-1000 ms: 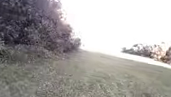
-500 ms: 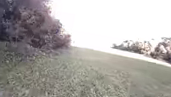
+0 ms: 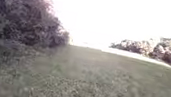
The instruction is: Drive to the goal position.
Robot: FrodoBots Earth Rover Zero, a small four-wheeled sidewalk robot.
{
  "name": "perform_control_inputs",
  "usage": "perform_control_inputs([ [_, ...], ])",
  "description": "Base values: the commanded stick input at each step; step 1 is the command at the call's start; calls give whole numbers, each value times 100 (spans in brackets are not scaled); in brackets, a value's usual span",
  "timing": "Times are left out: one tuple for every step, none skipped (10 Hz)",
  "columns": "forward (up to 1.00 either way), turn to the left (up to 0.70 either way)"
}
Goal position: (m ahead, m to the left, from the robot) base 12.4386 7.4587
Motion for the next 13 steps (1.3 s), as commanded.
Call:
perform_control_inputs([
  [85,0],
  [85,0],
  [85,0],
  [85,0],
  [85,0],
  [85,0],
  [85,0],
  [85,0],
  [85,0],
  [85,0],
  [85,0],
  [85,0],
  [85,0],
])
